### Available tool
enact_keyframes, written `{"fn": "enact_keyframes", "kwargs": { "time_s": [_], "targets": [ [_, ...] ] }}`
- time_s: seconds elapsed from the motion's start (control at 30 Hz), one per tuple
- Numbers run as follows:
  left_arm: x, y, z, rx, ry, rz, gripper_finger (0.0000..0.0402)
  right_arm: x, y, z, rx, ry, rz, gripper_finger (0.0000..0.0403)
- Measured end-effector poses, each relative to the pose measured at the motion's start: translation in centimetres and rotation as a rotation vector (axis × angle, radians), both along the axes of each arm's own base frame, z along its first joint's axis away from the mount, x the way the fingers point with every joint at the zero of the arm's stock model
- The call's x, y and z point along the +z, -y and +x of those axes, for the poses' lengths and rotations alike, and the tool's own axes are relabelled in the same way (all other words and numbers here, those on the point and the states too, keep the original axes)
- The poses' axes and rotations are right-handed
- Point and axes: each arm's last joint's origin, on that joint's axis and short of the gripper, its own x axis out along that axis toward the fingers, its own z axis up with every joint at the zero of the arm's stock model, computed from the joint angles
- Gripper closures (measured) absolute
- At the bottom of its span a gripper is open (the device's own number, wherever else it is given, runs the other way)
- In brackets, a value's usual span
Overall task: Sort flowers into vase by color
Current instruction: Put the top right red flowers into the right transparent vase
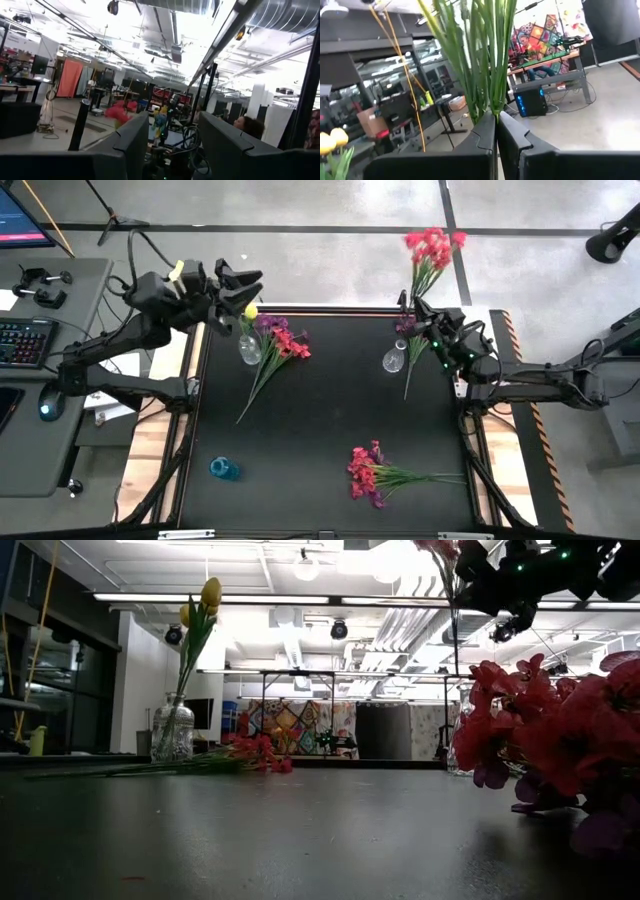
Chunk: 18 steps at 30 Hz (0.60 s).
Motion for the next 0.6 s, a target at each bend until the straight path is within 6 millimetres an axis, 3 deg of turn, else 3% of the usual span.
{"fn": "enact_keyframes", "kwargs": {
  "time_s": [0.6],
  "targets": [
    [0.0, 0.6, 0.2, -0.020, -0.010, 0.023, 0.0238, -1.2, -0.1, 0.1, 0.024, -0.176, 0.022, 0.0403]
  ]
}}
